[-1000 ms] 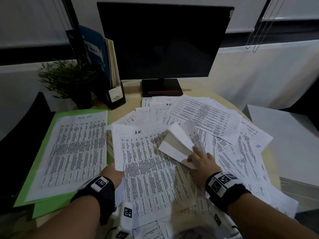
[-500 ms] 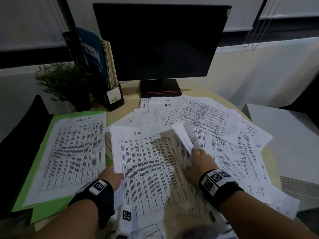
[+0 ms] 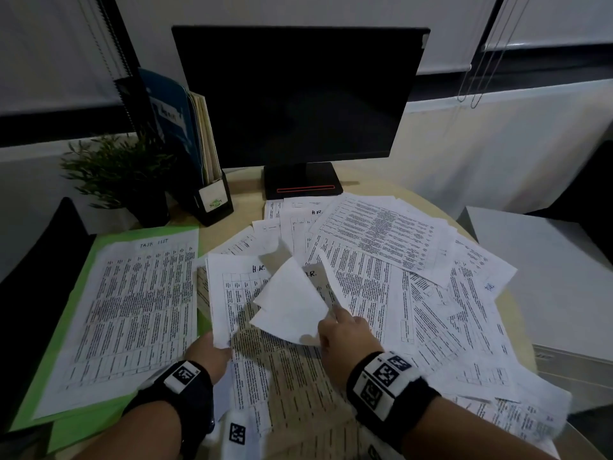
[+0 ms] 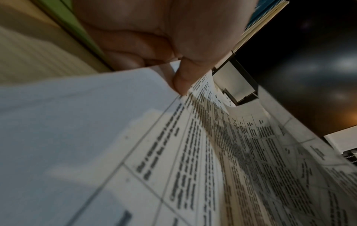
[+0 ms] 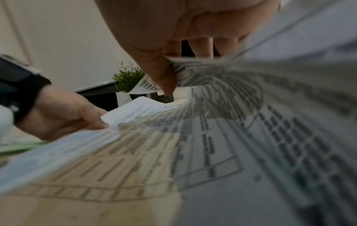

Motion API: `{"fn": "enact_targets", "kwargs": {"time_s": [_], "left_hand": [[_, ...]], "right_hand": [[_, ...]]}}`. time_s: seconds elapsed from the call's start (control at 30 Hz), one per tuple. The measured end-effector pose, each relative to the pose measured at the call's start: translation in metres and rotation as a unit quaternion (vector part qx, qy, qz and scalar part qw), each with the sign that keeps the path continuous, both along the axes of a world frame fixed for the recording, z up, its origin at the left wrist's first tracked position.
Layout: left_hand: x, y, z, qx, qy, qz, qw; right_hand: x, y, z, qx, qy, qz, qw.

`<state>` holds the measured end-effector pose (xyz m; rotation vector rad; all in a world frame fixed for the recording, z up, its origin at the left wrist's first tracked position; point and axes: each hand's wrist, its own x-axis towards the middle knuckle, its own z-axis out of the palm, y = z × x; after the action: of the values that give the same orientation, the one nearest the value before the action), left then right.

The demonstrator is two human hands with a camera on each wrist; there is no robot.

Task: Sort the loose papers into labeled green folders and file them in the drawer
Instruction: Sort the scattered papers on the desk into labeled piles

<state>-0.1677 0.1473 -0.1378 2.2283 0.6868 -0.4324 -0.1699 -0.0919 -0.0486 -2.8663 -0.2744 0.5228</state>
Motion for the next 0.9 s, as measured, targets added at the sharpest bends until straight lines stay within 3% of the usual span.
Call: {"fn": "enact_targets", "kwargs": {"time_s": [0.23, 0.43, 0.53, 0.6, 0.63, 0.7, 0.77, 0.9], "left_hand": [[-0.002, -0.001, 0.003, -0.003, -0.006, 0.001, 1.0], [-0.003, -0.002, 0.004, 0.001, -0.008, -0.001, 1.0], [-0.006, -0.005, 0.007, -0.008, -0.018, -0.005, 1.0], [-0.007, -0.006, 0.009, -0.012, -0.02, -0.002, 1.0], [-0.008, -0.006, 0.009, -0.016, -0.017, 0.002, 1.0], [-0.008, -0.006, 0.008, -0.024, -0.014, 0.009, 1.0], [-0.008, -0.005, 0.009, -0.023, -0.006, 0.002, 1.0], [-0.007, -0.006, 0.013, -0.006, 0.013, 0.002, 1.0]], "right_hand": [[0.015, -0.026, 0.002, -0.024, -0.028, 0.05, 0.998], [0.041, -0.058, 0.014, 0.102, -0.135, -0.135, 0.976], [0.045, -0.069, 0.003, 0.127, -0.01, -0.282, 0.951], [0.044, -0.075, -0.011, 0.053, 0.105, -0.263, 0.957], [0.042, -0.078, -0.017, 0.015, 0.122, -0.24, 0.963], [0.04, -0.081, -0.014, 0.009, 0.091, -0.232, 0.968], [0.045, -0.09, -0.001, 0.032, 0.008, -0.255, 0.966], [0.063, -0.104, 0.053, 0.101, -0.185, -0.298, 0.931]]}}
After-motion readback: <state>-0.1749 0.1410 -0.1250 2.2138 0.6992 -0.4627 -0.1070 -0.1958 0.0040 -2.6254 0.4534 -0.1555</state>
